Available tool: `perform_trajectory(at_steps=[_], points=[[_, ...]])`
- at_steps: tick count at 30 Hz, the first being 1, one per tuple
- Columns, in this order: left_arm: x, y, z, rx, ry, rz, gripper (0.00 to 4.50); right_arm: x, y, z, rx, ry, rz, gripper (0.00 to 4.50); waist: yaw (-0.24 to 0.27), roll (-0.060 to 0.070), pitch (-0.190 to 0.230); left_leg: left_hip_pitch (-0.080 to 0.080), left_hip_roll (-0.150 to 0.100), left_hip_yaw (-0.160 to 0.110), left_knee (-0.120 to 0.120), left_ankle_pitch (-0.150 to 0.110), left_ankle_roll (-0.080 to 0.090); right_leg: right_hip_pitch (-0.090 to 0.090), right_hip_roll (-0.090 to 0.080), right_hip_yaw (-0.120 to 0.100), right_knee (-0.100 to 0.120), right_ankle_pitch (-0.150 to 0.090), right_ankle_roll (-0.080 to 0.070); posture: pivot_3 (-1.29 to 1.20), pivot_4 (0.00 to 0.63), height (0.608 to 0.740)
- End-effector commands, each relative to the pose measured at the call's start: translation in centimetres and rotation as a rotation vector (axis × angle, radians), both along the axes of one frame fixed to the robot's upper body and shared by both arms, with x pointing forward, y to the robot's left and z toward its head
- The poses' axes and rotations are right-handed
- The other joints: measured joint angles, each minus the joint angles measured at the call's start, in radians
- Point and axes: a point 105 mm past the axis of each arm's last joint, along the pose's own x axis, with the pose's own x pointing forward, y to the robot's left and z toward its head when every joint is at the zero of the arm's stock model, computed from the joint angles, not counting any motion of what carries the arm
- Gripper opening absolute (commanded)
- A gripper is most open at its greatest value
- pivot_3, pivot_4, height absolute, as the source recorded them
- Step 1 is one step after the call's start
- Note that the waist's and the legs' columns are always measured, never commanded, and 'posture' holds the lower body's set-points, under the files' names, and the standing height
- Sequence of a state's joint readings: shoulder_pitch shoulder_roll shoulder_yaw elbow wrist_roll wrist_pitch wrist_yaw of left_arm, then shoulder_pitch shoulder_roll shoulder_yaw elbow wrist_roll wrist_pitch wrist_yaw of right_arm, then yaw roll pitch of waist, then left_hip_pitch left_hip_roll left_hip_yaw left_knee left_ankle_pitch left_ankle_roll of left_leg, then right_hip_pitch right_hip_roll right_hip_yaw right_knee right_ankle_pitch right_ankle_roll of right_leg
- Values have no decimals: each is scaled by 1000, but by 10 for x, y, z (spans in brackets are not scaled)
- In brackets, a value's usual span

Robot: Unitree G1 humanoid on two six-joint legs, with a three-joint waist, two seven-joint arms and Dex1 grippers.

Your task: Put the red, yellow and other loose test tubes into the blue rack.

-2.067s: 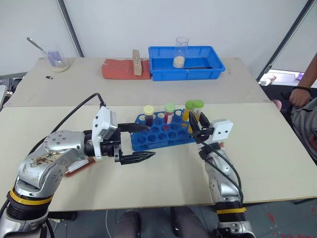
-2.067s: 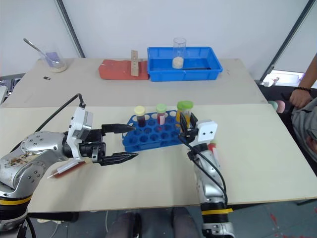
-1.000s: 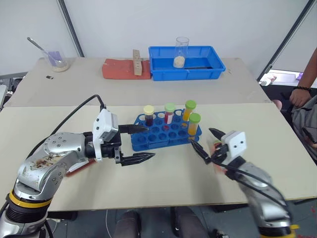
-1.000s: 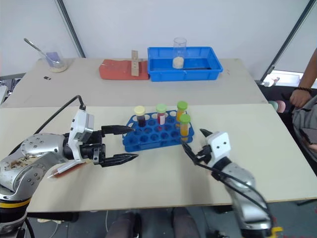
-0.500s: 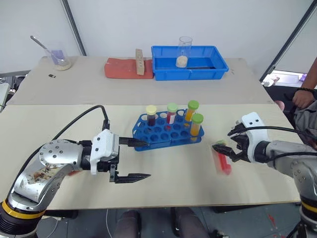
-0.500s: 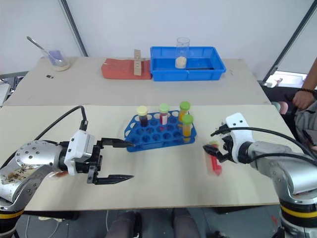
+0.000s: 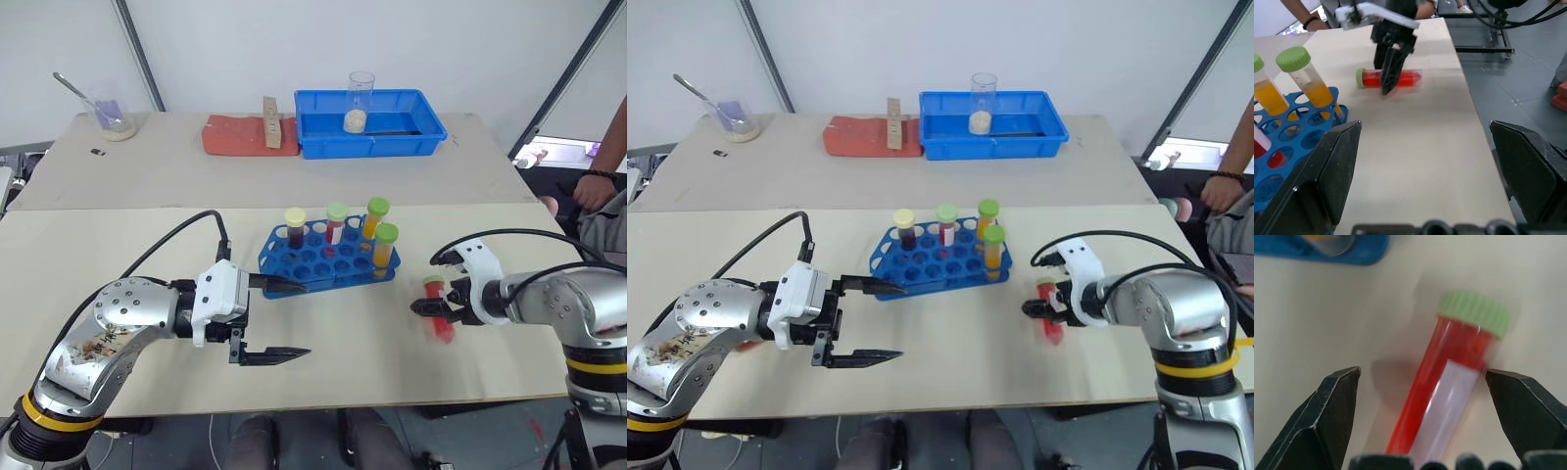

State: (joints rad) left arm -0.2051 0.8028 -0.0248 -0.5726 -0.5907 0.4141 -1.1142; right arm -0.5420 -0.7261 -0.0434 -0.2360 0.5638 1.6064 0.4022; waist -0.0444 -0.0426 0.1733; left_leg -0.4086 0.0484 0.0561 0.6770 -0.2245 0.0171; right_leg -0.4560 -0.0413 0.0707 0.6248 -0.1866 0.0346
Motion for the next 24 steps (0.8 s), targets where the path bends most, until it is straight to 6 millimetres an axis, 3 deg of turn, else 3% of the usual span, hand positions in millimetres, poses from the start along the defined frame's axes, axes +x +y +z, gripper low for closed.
perform_trajectory(at_steps=[1, 8, 15, 19, 24], points=[[-4, -4, 7, -17, -46, -41, 4500, 5, -4, 2, -13, 3, -23, 3291, 2, 0, 0, 0, 0, 0, 0, 0, 0, 0, 0, 0, 0, 0, 0, 0, 150, 740], [-6, -3, 5, -13, -59, -68, 4500, 5, -4, 4, 24, 9, -34, 1031, 1, 0, 0, 0, 0, 0, 0, 0, 0, 0, 0, 0, 0, 0, 0, 0, 150, 740], [0, 8, 2, 2, -76, -46, 4500, -9, 2, 18, 55, -47, 44, 1009, 2, 0, 0, 0, 0, 0, 0, 0, 0, 0, 0, 0, 0, 0, 0, 0, 150, 740], [7, 22, 4, -13, -74, 16, 4500, -34, 33, 43, 140, -157, 261, 1009, 2, 0, 0, -1, 1, -1, 0, 0, 0, 0, 0, -1, 0, 0, 1, 0, 150, 740], [19, 38, 5, -19, -80, 121, 4500, -59, 78, 79, 370, -463, 508, 1009, 1, 0, 0, 0, 2, -2, -1, 0, 0, 0, 2, -2, 0, 0, 1, 0, 150, 740]])
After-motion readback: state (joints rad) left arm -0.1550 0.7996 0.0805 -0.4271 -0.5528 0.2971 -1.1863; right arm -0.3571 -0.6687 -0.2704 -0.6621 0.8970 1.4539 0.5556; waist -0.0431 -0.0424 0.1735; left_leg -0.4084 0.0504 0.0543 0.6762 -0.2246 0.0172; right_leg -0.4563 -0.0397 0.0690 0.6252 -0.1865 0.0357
